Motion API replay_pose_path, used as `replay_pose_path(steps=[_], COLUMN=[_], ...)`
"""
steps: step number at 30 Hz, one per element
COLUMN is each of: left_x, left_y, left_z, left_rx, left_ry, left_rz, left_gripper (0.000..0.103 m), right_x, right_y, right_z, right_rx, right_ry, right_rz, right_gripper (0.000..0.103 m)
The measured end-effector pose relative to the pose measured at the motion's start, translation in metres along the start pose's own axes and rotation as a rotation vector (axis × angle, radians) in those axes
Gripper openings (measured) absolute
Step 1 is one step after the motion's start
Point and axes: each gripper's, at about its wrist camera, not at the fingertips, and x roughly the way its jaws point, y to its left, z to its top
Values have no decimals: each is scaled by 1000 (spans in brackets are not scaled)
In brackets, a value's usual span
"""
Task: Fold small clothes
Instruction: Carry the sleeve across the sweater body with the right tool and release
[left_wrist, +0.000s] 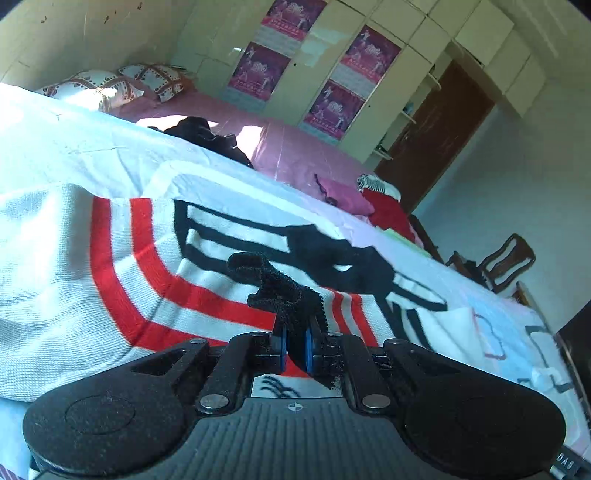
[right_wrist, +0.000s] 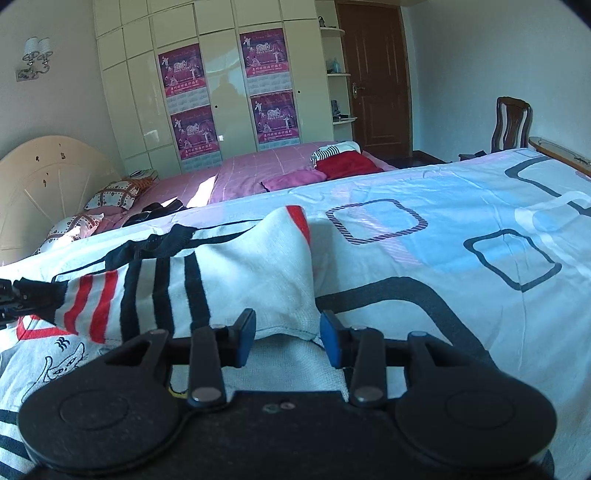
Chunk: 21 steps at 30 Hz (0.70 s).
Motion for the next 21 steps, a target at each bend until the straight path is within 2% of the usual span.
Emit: replay_pose_path(steps=[3, 5, 7, 8, 9, 10, 11, 13, 14, 16, 19, 21], left_x=[5, 4, 1, 2, 1, -3, -11, -30, -39, -42, -20, 3], left_y=[10, 14, 14, 14, 13, 12, 11, 8, 4, -8, -26, -31], left_z=[-8, -15, -16, -18, -17, -15, -12, -9, -5, 7, 16, 13], left_rx=[33, 40, 37, 30, 27, 25, 29, 68, 99, 162, 225, 251], left_ry=[47, 46, 32, 25, 24, 22, -5, -118, -166, -192, -133, -70], left_rz=[24, 30, 31, 36, 42, 61, 96, 199, 227, 185, 119, 124], left_gripper=[9, 9, 9, 9, 9, 18, 26, 55, 58, 58, 58, 58], right_x=[14, 20, 39, 52, 55, 54, 49, 42, 43, 60, 100, 127], right_y=[-5, -8, -8, -9, -11, -11, -10, -6, -4, 0, 6, 9], right_z=[1, 4, 2, 0, 0, 4, 10, 24, 31, 47, 67, 75], right_rx=[38, 40, -13, -37, -36, -40, -47, -87, -109, -150, -182, -194], right_ry=[15, 9, 73, 142, 139, 139, 103, 19, -10, -28, -20, 12], right_rz=[-32, -43, -82, -105, -92, -91, -87, -55, -30, 4, 41, 68], right_gripper=[37, 37, 32, 35, 33, 32, 24, 17, 15, 11, 10, 8])
